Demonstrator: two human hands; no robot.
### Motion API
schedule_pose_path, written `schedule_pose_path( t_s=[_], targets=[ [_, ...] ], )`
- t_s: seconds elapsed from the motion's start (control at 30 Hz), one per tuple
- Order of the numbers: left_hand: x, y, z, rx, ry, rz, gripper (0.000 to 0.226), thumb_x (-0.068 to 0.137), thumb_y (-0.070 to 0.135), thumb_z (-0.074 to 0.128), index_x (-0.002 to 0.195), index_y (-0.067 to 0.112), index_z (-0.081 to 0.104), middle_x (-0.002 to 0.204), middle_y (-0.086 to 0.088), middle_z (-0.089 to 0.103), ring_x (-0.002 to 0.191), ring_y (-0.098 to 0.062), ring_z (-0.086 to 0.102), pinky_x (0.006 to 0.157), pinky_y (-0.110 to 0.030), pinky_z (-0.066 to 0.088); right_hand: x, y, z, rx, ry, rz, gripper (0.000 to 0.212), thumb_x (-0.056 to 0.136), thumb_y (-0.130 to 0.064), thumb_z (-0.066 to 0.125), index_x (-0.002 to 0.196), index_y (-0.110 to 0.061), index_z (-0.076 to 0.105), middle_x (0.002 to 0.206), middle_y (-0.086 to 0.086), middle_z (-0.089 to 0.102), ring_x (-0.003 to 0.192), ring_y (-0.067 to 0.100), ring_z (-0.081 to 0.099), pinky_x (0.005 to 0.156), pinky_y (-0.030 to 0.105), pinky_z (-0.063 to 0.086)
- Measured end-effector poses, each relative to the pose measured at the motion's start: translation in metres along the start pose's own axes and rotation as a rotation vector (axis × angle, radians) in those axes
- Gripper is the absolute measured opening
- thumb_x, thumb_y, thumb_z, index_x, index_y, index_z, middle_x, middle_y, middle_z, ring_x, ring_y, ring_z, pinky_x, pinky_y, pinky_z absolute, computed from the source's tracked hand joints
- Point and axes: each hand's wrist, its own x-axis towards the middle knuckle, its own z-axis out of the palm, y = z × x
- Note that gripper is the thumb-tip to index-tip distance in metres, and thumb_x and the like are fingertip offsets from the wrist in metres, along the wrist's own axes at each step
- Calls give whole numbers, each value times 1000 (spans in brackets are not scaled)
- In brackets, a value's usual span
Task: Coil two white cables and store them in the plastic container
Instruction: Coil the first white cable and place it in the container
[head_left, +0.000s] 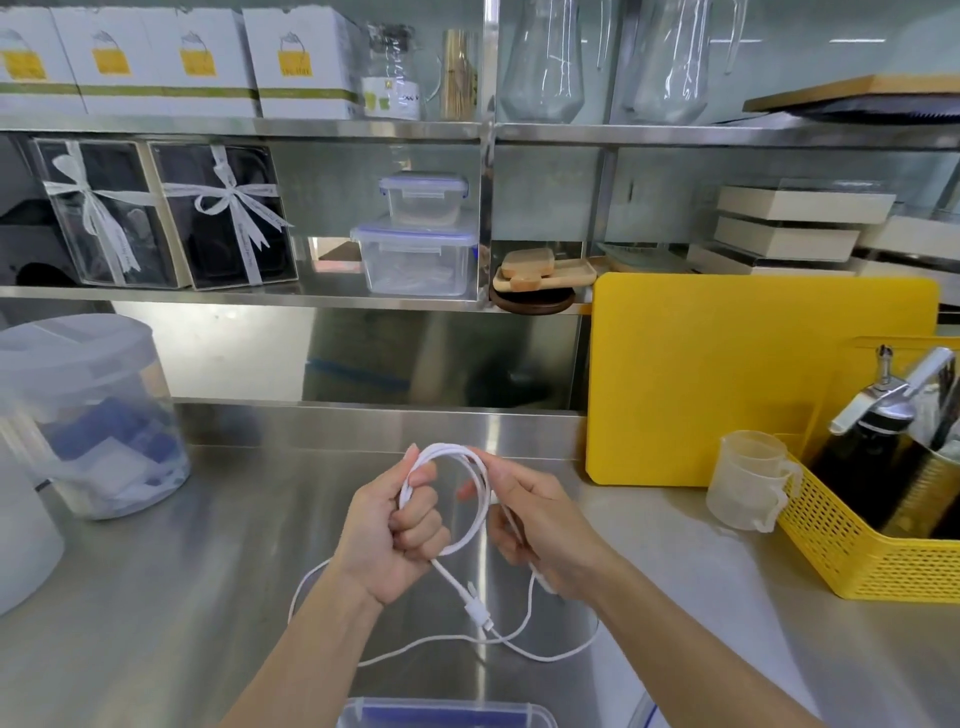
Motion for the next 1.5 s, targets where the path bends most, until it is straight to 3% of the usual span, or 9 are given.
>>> schedule_pose_path(
  t_s=[0.13,0.23,0.47,0.7,0.83,1.0,1.13,1.37,1.5],
  targets=[
    [4,-13,-3,-84,-33,10,38,84,34,44,50,16,48,37,4,12,31,-12,9,32,-20,20,5,1,8,-27,143,-39,42,96,-23,45,62,-35,66,40,-11,43,36,3,32,37,15,28],
    [7,-8,-8,75,-75,-24,34,85,32,44,63,10,57,39,0,36,37,-15,34,51,-30,38,7,-1,1,-112,229,-90,41,95,-19,47,70,-44,68,47,-14,52,40,0,42,41,9,33],
    [17,23,2,803,97,74,51,83,58,45,104,17,66,104,-6,72,98,-20,68,91,-37,49,6,11,1,-169,423,-91,37,92,-22,51,72,-50,64,60,-11,58,61,7,52,59,18,44],
    [16,8,9,896,115,14,42,94,40,45,90,4,67,57,7,62,58,-15,64,68,-31,50,4,24,9,-171,580,-94,34,94,-23,49,73,-47,62,70,-11,63,70,1,58,56,9,46],
    [18,-7,10,735,163,141,33,97,23,46,85,-3,63,52,4,49,43,-8,48,63,-34,52,3,25,8,-162,593,-78,25,94,-23,49,80,-36,65,65,-4,60,62,9,53,56,21,44],
    [25,-5,8,650,389,287,30,94,13,51,70,8,69,46,6,40,46,-11,31,40,-19,31,0,11,-7,-308,302,130,24,92,-24,54,78,-10,68,71,5,60,62,12,52,58,20,40],
    [25,-1,4,1023,346,420,33,93,13,51,63,20,64,39,17,48,45,-8,38,47,-15,32,-4,-5,-29,-625,46,310,23,87,-22,61,67,-14,64,61,1,51,56,11,46,54,22,37],
    [31,-11,2,1033,340,452,30,93,14,51,67,13,65,37,15,45,47,-11,36,50,-25,32,-7,-23,-41,84,133,138,15,81,6,62,71,-3,69,58,8,69,56,20,68,55,19,55],
    [31,-14,8,921,310,390,33,93,11,51,64,16,67,35,13,42,45,-13,31,48,-26,27,-2,-17,-27,143,318,12,24,81,7,62,67,-11,70,62,6,72,66,25,72,62,24,59]
  ],
)
